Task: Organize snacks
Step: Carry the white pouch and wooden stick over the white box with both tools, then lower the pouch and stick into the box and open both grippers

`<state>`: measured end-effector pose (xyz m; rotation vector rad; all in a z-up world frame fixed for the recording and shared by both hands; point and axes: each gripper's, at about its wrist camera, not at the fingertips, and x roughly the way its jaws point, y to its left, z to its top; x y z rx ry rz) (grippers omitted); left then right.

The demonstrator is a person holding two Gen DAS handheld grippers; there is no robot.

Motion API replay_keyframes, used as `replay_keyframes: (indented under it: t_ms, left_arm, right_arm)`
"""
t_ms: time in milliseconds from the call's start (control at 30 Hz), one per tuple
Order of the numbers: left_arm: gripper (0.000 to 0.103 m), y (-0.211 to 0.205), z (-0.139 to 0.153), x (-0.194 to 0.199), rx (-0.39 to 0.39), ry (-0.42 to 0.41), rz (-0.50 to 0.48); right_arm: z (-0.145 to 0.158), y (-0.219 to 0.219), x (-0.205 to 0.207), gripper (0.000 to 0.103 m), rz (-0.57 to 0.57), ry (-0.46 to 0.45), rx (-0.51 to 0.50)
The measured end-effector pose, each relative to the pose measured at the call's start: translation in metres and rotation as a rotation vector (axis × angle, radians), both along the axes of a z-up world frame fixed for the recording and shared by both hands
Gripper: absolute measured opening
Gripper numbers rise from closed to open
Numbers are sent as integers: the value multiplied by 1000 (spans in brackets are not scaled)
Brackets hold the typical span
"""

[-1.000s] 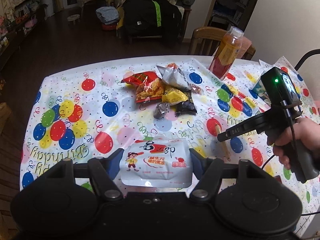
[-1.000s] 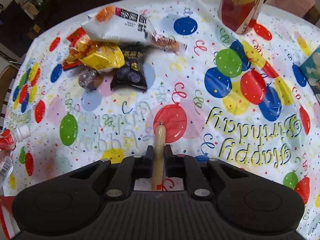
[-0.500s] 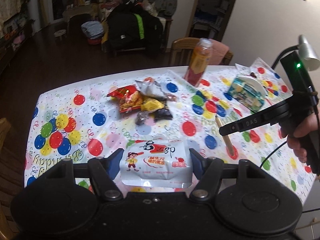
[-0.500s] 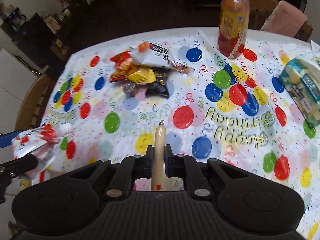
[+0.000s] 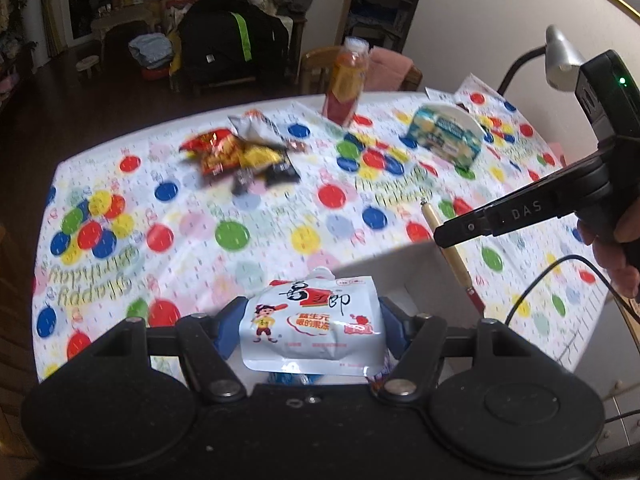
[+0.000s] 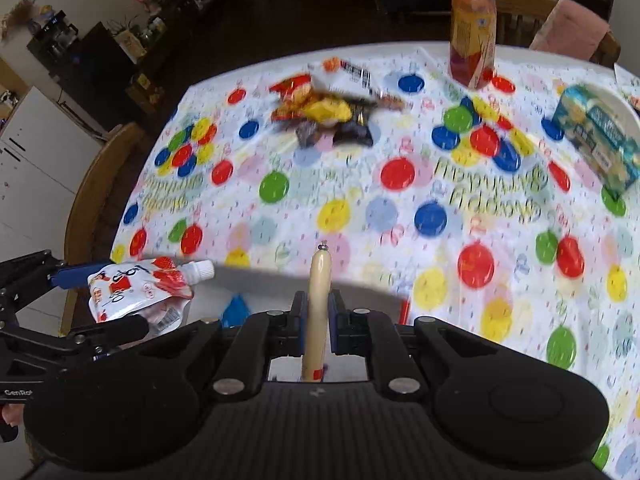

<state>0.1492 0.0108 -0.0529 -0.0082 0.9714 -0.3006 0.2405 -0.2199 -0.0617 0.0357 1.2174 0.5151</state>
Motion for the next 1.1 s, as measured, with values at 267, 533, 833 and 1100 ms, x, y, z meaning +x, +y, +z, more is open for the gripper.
replay_keyframes:
  t_ms: [267,533,833,1100]
  left_arm:
    - [67,-12,-30,-14,2,41,-13]
    - [67,-27,-62,-19,35,48,-3]
    - [67,-37,-86,-27,56,114,-24]
    - [67,-38,-95,-31,73,143,-16]
  right_arm:
    - [-39,8,-26,10,-3,67,-21]
    - [-75,18,-32,10,-19,124,-42]
    - [-94,25,-35,10,-6,146,-78]
    - [-99,31,-37,10,19,161,-92]
